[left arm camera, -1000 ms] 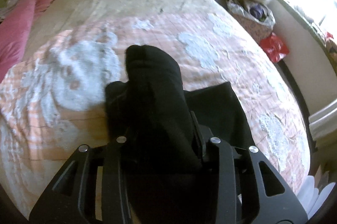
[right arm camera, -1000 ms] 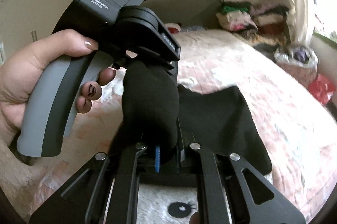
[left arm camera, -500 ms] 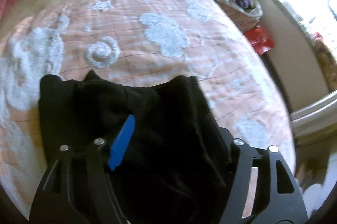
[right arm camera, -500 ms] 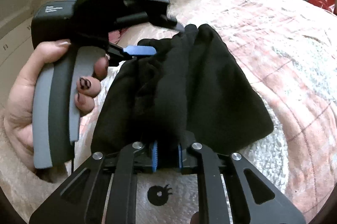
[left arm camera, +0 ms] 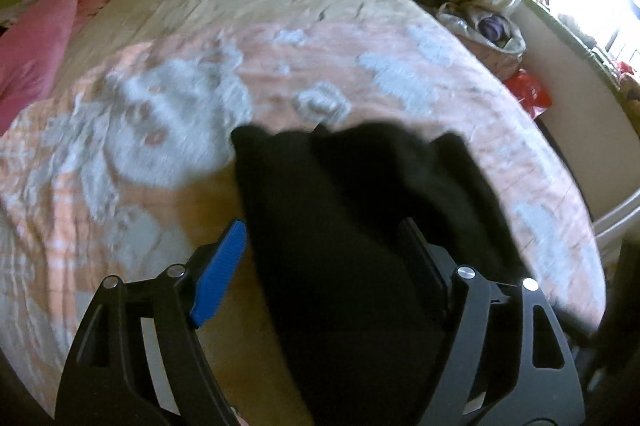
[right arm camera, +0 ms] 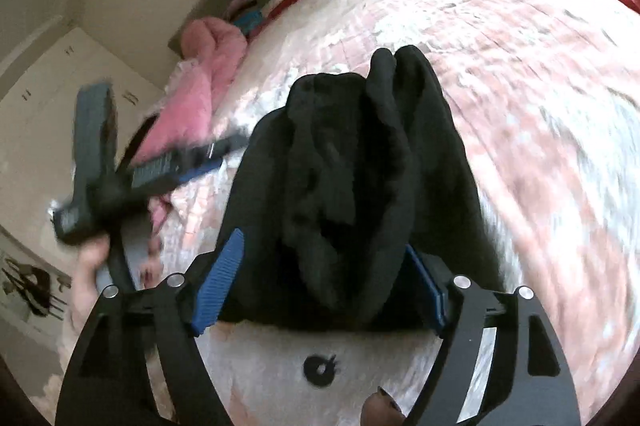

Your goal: Fold small clothes

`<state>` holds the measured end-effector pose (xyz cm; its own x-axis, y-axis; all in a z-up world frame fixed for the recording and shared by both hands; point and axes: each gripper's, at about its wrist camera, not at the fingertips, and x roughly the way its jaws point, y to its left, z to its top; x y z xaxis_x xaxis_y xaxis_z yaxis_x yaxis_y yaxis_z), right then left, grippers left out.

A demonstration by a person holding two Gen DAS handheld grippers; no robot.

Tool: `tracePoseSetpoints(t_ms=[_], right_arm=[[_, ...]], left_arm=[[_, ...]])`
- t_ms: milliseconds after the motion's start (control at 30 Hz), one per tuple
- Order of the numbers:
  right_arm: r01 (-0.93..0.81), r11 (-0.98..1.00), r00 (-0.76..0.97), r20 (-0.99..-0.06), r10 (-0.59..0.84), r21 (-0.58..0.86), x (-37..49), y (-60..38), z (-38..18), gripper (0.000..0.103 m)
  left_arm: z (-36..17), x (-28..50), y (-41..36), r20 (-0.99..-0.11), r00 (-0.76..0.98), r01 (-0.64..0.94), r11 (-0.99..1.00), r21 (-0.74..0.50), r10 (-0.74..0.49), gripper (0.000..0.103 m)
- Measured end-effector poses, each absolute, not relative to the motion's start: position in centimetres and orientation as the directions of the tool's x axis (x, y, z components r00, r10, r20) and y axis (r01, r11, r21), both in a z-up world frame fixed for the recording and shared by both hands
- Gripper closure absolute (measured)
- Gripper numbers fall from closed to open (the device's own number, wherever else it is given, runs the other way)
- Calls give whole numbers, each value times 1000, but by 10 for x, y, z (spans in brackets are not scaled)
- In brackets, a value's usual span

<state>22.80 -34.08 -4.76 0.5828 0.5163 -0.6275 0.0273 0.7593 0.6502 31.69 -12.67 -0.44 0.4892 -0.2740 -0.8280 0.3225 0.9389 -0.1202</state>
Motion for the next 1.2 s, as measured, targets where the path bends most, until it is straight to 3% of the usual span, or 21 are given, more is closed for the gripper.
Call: tracePoseSetpoints(t_ms=[100,200,267,333,433,600,767,867,933,1100,1200], right_arm=[[31,790,530,-680,506,612,255,-341,-51,27],[12,806,492,-706,510,591,274,-337,-53,34],[9,822,473,-726,498,570,285,-333,-58,48],[0,829,480,-727,491,559,289,-329,-59,81],[-83,881,549,-716,430,466,279,-321,-36,86],[-129,933,601,-722,342,335,277,-328,-14,86],[-75,945,568,-766,302,317,277,-343,-45,85],[-32,939,586,-755,295,342,269,-354,-60,79],[-6,939,596,-752,281,345,267,-357,-61,66],[46,952,623,-754,210,303,258,-359,-51,47],[53,955,634,-748,195,293,250,-359,-43,46]], left_arm=[[-12,309,-121,-833,486,331,938,-105,-265,33],[-18,305,-121,-834,488,338,937,-90,-256,33],[-21,302,-121,-832,496,339,937,-80,-250,33],[-23,301,-122,-833,493,340,937,-82,-251,33],[-23,299,-127,-834,490,340,937,-84,-253,33],[-17,290,-138,-825,485,372,922,-108,-292,30],[-26,280,-151,-835,467,390,915,-101,-291,28],[-29,277,-155,-837,467,395,914,-91,-285,27],[-27,275,-155,-837,471,397,914,-81,-279,27],[-24,273,-153,-836,475,398,914,-73,-274,27],[-23,270,-152,-836,478,396,916,-70,-270,27]])
